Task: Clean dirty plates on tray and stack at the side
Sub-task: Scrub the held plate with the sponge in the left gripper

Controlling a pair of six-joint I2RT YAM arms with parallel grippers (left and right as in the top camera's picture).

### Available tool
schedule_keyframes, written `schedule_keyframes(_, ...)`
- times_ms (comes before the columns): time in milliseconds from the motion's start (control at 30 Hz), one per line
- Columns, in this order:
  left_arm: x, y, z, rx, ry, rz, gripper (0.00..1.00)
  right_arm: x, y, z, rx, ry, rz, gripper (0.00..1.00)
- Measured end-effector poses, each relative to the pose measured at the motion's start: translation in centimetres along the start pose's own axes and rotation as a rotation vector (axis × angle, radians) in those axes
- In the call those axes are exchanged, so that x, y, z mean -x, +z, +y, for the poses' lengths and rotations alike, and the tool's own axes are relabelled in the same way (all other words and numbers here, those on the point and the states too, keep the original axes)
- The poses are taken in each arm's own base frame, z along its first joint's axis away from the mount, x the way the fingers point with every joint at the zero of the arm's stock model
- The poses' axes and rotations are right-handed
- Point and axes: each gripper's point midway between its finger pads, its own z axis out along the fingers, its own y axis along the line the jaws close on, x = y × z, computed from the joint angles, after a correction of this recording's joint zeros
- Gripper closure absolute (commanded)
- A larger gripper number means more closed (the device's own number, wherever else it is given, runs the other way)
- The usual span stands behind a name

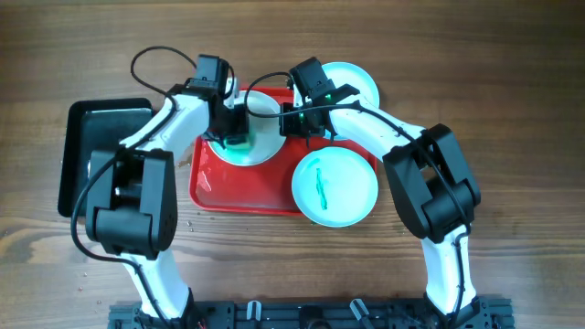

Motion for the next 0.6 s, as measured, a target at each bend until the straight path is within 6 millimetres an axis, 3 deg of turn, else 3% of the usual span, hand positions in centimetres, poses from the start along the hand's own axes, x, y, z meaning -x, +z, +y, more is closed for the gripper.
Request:
schedule_keyframes(133, 1.2, -0.4, 3.0, 0.188, -0.2, -0.087, 0.96, 0.0, 0.0, 0.1, 0.004, -0.002, -0.001, 0.96)
schedule_keyframes(233, 0.0, -0.7, 3.6, 0.227, -0.198, -0.035, 0.96, -0.4, 0.2, 0.6, 0.007, -0.011, 0.008, 0.96)
schedule_keyframes(367, -3.0, -1.0, 1.2, 0.012, -0.004, 0.149, 0.96, -0.4, 0.1, 0.3, 0.002, -0.009, 0.012, 0.96)
schedule_keyframes(400, -5.5, -1.3, -1.7, -0.179, 0.089, 0.253, 0.96, -0.4, 0.1, 0.3, 0.002, -0.01, 0.012, 0.96)
schedule_keyframes(433, -6.0, -1.3, -2.3, -0.217, 0.105, 0.268, 0.96, -0.4, 0.1, 0.3, 0.002, -0.01, 0.012, 0.96)
schedule_keyframes(500, -6.2, -1.1, -3.9, -0.31, 0.147, 0.264, 0.96, -0.4, 0.1, 0.3, 0.002, -0.01, 0.012, 0.96)
schedule_keyframes(600, -3.8, -0.3, -5.1, -0.352, 0.143, 0.157, 0.96, -0.4, 0.1, 0.3, 0.002, -0.008, 0.011, 0.96)
